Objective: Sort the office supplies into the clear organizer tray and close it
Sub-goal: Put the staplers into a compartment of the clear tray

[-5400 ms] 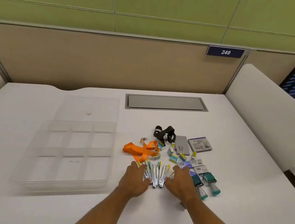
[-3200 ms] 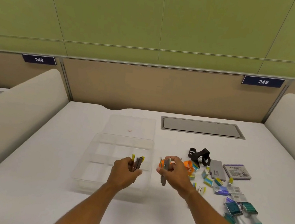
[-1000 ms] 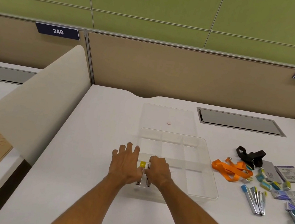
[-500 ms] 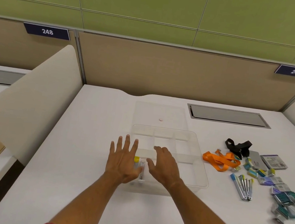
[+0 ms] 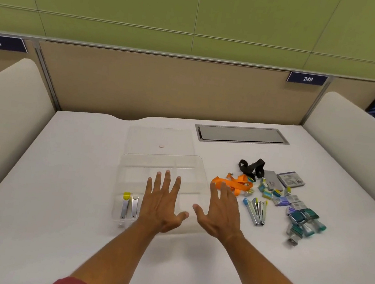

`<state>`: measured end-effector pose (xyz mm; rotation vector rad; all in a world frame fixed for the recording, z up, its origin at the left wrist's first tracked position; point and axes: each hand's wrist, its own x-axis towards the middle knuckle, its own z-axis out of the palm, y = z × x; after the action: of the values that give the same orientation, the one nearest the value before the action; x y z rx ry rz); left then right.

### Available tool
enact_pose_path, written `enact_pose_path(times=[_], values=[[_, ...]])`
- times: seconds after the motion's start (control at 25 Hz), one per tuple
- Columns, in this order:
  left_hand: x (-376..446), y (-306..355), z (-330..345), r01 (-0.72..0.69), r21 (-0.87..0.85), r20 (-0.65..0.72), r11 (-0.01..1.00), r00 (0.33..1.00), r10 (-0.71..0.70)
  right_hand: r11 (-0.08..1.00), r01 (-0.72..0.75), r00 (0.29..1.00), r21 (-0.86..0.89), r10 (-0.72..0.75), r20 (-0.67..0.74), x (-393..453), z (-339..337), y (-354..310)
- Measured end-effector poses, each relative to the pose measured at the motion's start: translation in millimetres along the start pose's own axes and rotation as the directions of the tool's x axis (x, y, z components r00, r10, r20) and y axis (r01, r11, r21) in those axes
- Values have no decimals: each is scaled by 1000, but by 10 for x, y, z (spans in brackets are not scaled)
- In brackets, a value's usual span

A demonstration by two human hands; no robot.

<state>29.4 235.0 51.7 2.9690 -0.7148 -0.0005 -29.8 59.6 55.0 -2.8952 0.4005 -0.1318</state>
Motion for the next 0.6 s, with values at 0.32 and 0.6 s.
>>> enact_pose_path(times=[0.32, 0.6], values=[[265, 995, 134, -48, -18, 35, 999, 998, 48, 996, -94, 995, 1, 94, 31, 12, -140, 953], [424, 1628, 380, -61, -94, 165, 994, 983, 76, 981, -191, 973, 34, 185, 135, 91, -100, 1634]])
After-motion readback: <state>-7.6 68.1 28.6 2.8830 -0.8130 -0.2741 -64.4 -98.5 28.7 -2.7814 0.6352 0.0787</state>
